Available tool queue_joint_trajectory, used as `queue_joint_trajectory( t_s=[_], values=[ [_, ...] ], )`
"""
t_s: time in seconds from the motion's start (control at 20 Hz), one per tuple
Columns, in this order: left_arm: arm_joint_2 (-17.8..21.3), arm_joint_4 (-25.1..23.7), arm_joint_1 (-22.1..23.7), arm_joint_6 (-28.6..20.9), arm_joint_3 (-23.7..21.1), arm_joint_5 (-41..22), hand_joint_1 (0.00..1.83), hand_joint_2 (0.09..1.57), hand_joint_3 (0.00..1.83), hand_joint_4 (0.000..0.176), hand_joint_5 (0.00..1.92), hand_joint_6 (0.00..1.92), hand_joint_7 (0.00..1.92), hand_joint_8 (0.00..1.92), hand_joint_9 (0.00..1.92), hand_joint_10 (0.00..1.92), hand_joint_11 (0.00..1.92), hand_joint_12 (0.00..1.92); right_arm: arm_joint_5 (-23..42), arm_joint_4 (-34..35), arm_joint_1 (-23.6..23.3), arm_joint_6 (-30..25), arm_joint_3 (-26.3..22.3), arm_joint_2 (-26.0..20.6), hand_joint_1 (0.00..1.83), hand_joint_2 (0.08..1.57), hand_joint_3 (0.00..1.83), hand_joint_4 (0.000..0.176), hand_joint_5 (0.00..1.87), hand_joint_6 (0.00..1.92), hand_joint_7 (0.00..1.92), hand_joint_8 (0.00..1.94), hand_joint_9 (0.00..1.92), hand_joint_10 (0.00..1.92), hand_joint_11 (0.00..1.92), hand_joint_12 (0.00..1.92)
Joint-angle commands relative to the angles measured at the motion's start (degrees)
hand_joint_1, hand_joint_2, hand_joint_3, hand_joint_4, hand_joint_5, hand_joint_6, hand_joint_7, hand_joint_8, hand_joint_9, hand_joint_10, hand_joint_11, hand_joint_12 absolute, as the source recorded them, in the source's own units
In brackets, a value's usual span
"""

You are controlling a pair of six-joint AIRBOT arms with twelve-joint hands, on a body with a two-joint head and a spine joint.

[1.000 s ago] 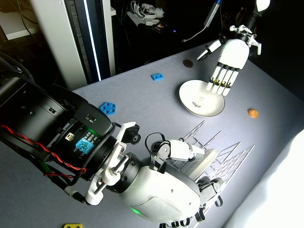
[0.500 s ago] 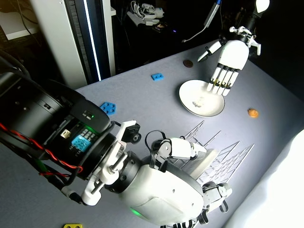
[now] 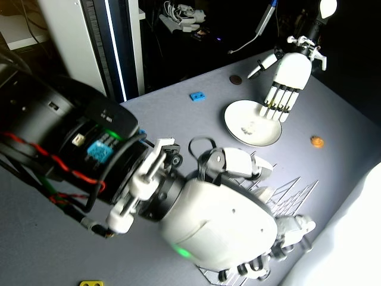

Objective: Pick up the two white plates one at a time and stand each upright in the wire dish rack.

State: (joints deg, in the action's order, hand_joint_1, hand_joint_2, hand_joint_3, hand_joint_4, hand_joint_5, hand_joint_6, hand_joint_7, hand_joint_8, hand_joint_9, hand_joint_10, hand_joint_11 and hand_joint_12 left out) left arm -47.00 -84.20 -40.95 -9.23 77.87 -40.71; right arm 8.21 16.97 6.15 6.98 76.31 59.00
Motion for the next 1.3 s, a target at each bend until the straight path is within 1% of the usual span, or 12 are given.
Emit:
queue_joint_trajectory(
  t_s=[0.0,0.2,0.3,0.4,0.5,0.6,0.65,0.7,0.85,1.0,1.1,1.25],
  values=[
    [-0.10,2.14,0.06,-0.02,0.58,-0.89,0.00,1.03,0.00,0.000,0.03,0.00,0.02,0.00,0.00,0.00,0.00,0.00,11.86,-2.33,-1.83,-0.46,-0.50,-0.46,1.07,1.05,0.00,0.000,0.56,0.00,0.61,0.00,0.61,0.00,0.09,1.31],
    [-0.52,2.15,-0.89,-0.01,1.28,-0.46,0.00,1.03,0.00,0.000,0.05,0.01,0.05,0.01,0.04,0.01,0.04,0.02,17.09,-13.32,-4.89,0.47,-4.52,-0.38,1.08,1.02,0.00,0.000,0.47,0.00,0.53,0.00,0.51,0.00,0.01,1.31],
    [-0.64,2.18,-1.23,-0.01,1.40,-0.40,0.00,1.04,0.00,0.000,0.06,0.01,0.05,0.01,0.03,0.01,0.03,0.02,17.81,-17.16,-5.36,3.86,-6.34,-0.33,1.07,0.99,0.00,0.000,0.39,0.00,0.41,0.00,0.41,0.00,0.00,1.16],
    [-0.75,2.45,-1.77,-0.02,1.47,-0.40,0.00,1.04,0.00,0.000,0.05,0.00,0.03,0.00,0.03,0.00,0.02,0.02,17.94,-22.02,-5.42,5.66,-8.32,-0.20,1.07,0.96,0.00,0.000,0.32,0.00,0.29,0.00,0.27,0.00,0.00,0.88],
    [-0.88,3.10,-2.68,-0.02,1.57,-0.40,0.00,1.04,0.00,0.000,0.02,0.00,0.00,0.00,0.00,0.00,0.00,0.00,17.95,-22.27,-5.37,10.64,-10.17,0.07,0.97,0.97,0.00,0.000,0.21,0.00,0.17,0.00,0.16,0.00,0.00,0.58],
    [-1.17,4.99,-4.60,-0.02,1.91,-0.41,0.00,1.08,0.01,0.000,0.11,0.00,0.09,0.00,0.07,0.01,0.05,0.04,18.10,-24.59,-5.38,15.21,-12.95,0.73,0.94,0.83,0.00,0.000,0.07,0.01,0.01,0.00,0.01,0.00,0.00,0.18],
    [-1.43,5.69,-5.57,-0.02,2.17,-0.41,0.00,1.04,0.00,0.000,0.04,0.00,0.03,0.00,0.02,0.00,0.01,0.01,18.13,-24.62,-5.37,18.18,-14.44,1.05,0.90,0.90,0.00,0.000,0.01,0.00,0.00,0.00,0.00,0.00,0.00,0.04],
    [-1.65,6.43,-6.49,-0.03,2.44,-0.41,0.00,1.03,0.00,0.000,0.01,0.00,0.01,0.00,0.00,0.00,0.00,0.00,18.26,-24.62,-5.21,21.24,-15.74,1.40,0.97,0.87,0.00,0.000,0.00,0.00,0.00,0.00,0.00,0.00,0.00,0.01],
    [-2.23,9.84,-10.09,-0.31,3.29,-1.01,0.00,1.04,0.00,0.000,0.02,0.01,0.01,0.00,0.00,0.00,0.00,0.00,20.38,-24.64,-2.61,29.23,-19.28,3.18,0.99,0.84,0.00,0.000,0.00,0.00,0.00,0.00,0.00,0.00,0.00,0.00],
    [-2.33,9.98,-10.63,-0.58,3.22,-1.02,0.00,1.07,0.00,0.000,0.10,0.01,0.09,0.01,0.06,0.01,0.05,0.05,20.54,-24.65,0.58,34.71,-20.90,5.03,0.99,0.74,0.00,0.000,0.00,0.00,0.00,0.00,0.00,0.00,0.00,0.00],
    [-2.33,10.11,-10.63,-0.63,3.23,-1.02,0.00,1.05,0.00,0.000,0.05,0.00,0.04,0.00,0.02,0.00,0.01,0.04,20.58,-24.65,2.52,38.78,-20.97,6.72,0.95,0.72,0.00,0.000,0.00,0.00,0.00,0.00,0.00,0.00,0.00,0.00],
    [-2.35,10.14,-10.63,-0.66,3.23,-1.02,0.00,1.03,0.00,0.000,0.03,0.01,0.02,0.01,0.00,0.00,0.00,0.00,20.62,-24.80,5.15,45.86,-20.80,9.60,1.14,0.74,0.00,0.000,0.00,0.00,0.00,0.00,0.00,0.00,0.00,0.00]
  ],
)
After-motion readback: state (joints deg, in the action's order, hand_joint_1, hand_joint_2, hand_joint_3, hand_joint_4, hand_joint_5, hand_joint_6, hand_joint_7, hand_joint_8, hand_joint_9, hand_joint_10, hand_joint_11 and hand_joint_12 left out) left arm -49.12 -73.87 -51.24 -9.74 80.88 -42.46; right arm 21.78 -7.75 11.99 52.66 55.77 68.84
